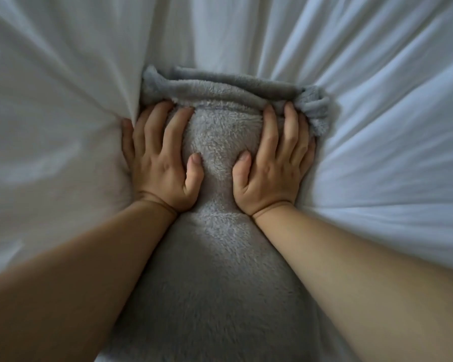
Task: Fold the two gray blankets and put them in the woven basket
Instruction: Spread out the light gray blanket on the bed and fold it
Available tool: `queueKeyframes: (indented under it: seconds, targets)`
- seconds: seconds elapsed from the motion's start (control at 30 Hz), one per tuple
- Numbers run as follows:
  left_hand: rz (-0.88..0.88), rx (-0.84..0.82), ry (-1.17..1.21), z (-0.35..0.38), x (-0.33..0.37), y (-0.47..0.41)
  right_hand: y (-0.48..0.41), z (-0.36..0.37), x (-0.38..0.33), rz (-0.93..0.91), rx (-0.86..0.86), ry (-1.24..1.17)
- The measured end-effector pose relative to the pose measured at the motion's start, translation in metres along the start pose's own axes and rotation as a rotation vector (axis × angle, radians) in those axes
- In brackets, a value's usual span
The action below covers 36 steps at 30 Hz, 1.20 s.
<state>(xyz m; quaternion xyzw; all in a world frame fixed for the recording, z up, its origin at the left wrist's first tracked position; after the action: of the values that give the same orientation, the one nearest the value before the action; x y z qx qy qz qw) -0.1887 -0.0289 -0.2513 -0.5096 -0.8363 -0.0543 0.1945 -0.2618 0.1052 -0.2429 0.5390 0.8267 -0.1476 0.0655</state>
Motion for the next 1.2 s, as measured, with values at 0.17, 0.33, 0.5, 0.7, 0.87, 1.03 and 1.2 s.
queueKeyframes:
  seconds: [0.17,0.33,0.5,0.7,0.87,1.03,1.2]
  targets:
    - [-0.051,-0.148,0.006,-0.044,0.017,-0.004,-0.006,-0.037,-0.006,0.029,-0.13,0.073]
    - [-0.273,-0.255,-0.027,-0.109,0.06,0.001,-0.016,-0.083,-0.007,0.009,-0.432,0.073]
    - [-0.498,-0.188,-0.071,-0.157,0.11,0.108,-0.001,-0.129,-0.033,-0.779,-0.468,0.106]
    - [-0.704,-0.293,-0.052,-0.138,0.09,0.178,0.007,-0.119,-0.061,-1.306,-0.673,0.209]
    - [-0.647,-0.105,0.013,-0.106,0.069,0.186,-0.02,-0.089,-0.057,-1.381,-0.628,0.204]
    - [-0.517,0.107,0.039,-0.065,0.036,0.197,-0.038,-0.053,-0.048,-1.467,-0.518,0.038]
    - [-0.494,0.216,0.017,-0.028,0.026,0.196,-0.037,-0.012,-0.037,-1.477,-0.418,-0.142]
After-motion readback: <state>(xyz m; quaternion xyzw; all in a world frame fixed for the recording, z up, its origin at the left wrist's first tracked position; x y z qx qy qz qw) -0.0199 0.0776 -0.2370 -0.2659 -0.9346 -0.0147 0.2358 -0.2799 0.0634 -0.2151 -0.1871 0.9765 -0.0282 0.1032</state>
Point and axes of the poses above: each hand's wrist, its own y-axis away from the middle knuckle, its own z-axis out of the palm, x = y × z, the point moved 1 cm from there along -y, towards the middle knuckle
